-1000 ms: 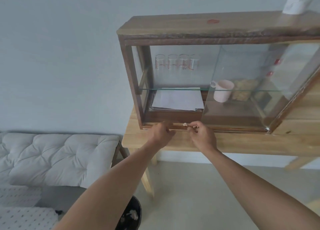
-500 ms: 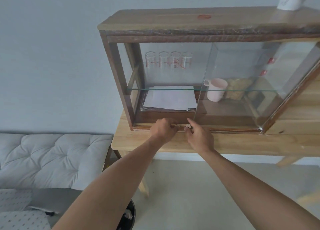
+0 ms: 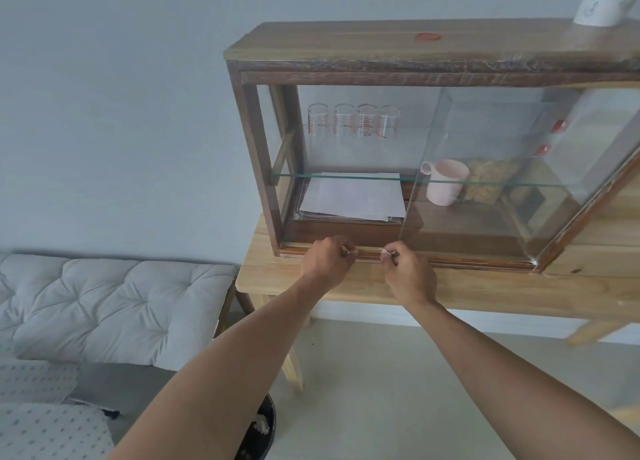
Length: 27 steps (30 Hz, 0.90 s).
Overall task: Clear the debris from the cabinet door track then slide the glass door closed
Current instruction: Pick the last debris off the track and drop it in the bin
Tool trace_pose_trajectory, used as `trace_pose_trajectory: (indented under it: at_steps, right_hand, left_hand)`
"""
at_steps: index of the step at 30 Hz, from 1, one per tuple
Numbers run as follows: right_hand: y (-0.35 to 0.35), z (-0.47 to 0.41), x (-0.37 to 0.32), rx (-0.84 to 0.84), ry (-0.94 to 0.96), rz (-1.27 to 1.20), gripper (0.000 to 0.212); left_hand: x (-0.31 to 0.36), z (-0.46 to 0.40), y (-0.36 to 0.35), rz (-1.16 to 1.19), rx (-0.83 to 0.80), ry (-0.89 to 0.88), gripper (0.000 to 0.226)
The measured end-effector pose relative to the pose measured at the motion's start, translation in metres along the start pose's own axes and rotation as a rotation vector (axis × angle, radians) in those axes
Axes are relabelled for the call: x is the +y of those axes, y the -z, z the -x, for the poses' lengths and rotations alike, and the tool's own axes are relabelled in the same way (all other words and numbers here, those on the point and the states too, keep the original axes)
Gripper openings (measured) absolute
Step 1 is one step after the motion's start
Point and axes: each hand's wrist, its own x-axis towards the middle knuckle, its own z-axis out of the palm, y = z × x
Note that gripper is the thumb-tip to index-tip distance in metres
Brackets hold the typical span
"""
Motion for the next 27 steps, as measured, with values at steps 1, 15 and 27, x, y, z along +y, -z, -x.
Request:
trace_pose_trajectory:
  at_steps: [1,15,27]
  right_hand:
    - [-0.001,0.002,-0.003,0.000,-0.002,-0.015,0.013]
    - [-0.064,0.057,-0.078,-0.121,0.157,-0.112,0.016]
    - [-0.152,0.131,-0.156,-0.441,0.328,-0.114,0.024]
  left_hand:
    - [-0.004,0.003,0.003,0.003,0.004,0.008,0.012]
    - [-0.096,0.065,0.065,0.071,0.090,0.187,0.010]
    - [-0.215,0.154,0.118,0.084,0.202,0.457,0.014]
